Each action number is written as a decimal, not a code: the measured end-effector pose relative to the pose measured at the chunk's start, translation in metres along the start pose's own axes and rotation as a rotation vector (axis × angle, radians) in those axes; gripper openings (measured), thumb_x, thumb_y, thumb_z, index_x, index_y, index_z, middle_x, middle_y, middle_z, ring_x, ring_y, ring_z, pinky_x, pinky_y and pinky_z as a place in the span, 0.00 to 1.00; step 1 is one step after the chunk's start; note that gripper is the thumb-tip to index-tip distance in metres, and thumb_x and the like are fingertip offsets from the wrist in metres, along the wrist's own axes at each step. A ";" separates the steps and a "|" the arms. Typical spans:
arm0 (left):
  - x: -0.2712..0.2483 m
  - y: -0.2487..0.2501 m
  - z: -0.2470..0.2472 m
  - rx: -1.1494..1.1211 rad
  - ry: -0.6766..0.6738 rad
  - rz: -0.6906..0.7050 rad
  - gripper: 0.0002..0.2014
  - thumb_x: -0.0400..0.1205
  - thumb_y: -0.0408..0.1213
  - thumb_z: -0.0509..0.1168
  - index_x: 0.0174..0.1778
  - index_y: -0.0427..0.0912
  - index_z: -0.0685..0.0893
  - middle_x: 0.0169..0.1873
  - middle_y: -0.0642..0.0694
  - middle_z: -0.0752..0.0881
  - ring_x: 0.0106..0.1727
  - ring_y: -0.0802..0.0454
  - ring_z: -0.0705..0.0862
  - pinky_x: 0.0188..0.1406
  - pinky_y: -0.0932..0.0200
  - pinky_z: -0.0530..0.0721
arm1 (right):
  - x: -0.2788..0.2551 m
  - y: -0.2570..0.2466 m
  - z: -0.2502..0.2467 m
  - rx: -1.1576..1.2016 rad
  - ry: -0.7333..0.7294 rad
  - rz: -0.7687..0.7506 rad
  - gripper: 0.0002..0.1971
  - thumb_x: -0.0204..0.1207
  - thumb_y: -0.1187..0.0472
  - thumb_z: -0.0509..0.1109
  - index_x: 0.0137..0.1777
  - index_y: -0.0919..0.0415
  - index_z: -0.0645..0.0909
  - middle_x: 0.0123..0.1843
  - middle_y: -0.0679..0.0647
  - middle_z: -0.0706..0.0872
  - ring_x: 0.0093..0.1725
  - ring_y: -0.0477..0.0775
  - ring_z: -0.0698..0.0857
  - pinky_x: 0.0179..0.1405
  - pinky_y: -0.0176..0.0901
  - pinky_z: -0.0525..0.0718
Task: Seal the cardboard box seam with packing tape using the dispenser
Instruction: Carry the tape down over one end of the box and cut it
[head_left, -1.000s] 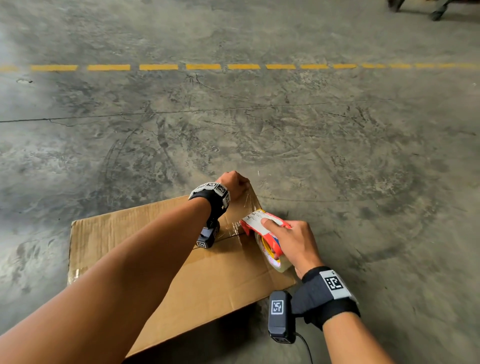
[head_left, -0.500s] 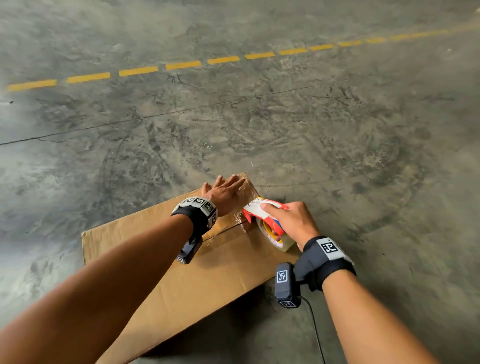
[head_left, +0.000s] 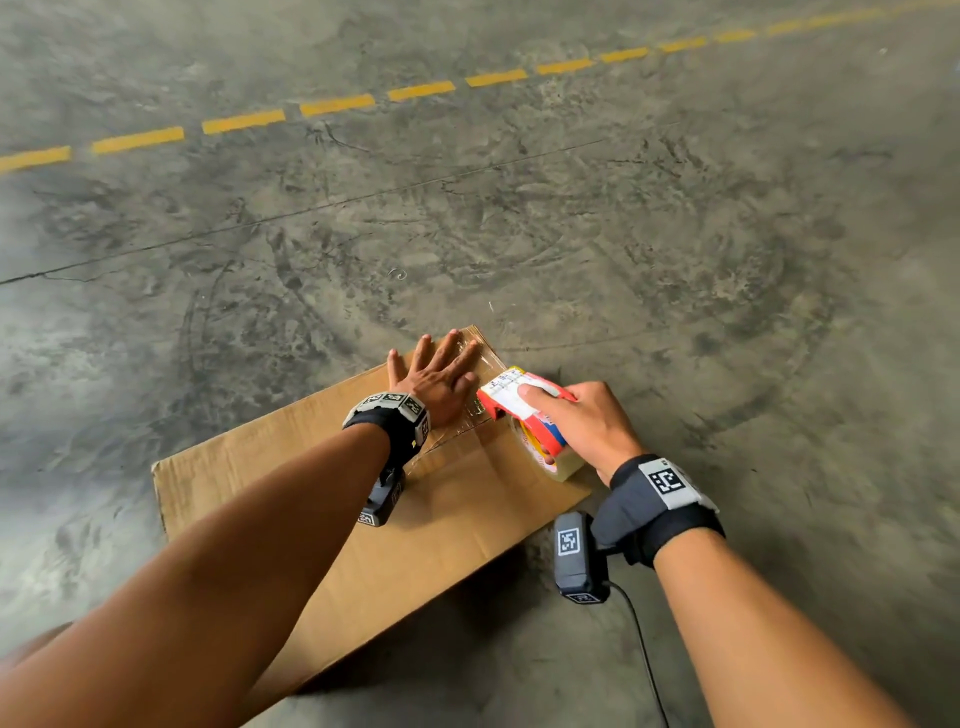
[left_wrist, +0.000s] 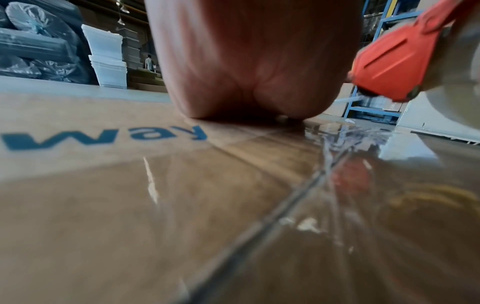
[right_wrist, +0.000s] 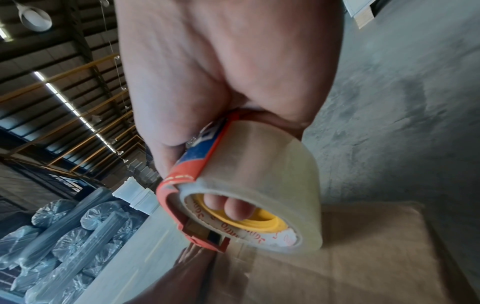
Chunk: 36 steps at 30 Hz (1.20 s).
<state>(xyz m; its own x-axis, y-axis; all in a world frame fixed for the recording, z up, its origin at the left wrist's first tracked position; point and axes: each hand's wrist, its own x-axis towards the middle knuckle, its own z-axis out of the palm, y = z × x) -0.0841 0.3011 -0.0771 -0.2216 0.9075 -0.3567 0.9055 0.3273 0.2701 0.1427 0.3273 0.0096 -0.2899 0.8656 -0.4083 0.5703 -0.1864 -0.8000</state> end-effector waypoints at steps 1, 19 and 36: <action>0.000 0.000 -0.001 -0.002 -0.005 -0.003 0.26 0.87 0.62 0.37 0.83 0.76 0.39 0.86 0.63 0.38 0.88 0.45 0.36 0.79 0.25 0.32 | -0.002 0.000 -0.002 -0.008 -0.005 0.003 0.25 0.67 0.38 0.77 0.32 0.63 0.91 0.28 0.58 0.93 0.29 0.58 0.92 0.40 0.54 0.92; -0.004 0.003 -0.006 -0.038 -0.051 -0.005 0.41 0.73 0.83 0.39 0.82 0.76 0.41 0.86 0.64 0.37 0.88 0.45 0.36 0.79 0.23 0.33 | -0.065 0.044 -0.037 -0.016 0.015 0.048 0.16 0.78 0.48 0.79 0.45 0.63 0.95 0.39 0.64 0.96 0.32 0.54 0.90 0.33 0.41 0.83; -0.013 0.011 -0.012 -0.006 -0.081 -0.009 0.55 0.61 0.90 0.45 0.83 0.74 0.40 0.86 0.62 0.36 0.88 0.45 0.35 0.79 0.23 0.34 | -0.089 0.094 -0.048 -0.004 0.046 0.049 0.13 0.69 0.42 0.79 0.40 0.51 0.94 0.35 0.57 0.94 0.34 0.56 0.91 0.37 0.47 0.85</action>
<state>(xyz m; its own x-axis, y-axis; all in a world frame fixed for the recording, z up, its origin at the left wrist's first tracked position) -0.0759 0.2959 -0.0593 -0.1996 0.8802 -0.4307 0.9013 0.3373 0.2717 0.2585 0.2545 -0.0079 -0.2260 0.8757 -0.4268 0.5860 -0.2277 -0.7776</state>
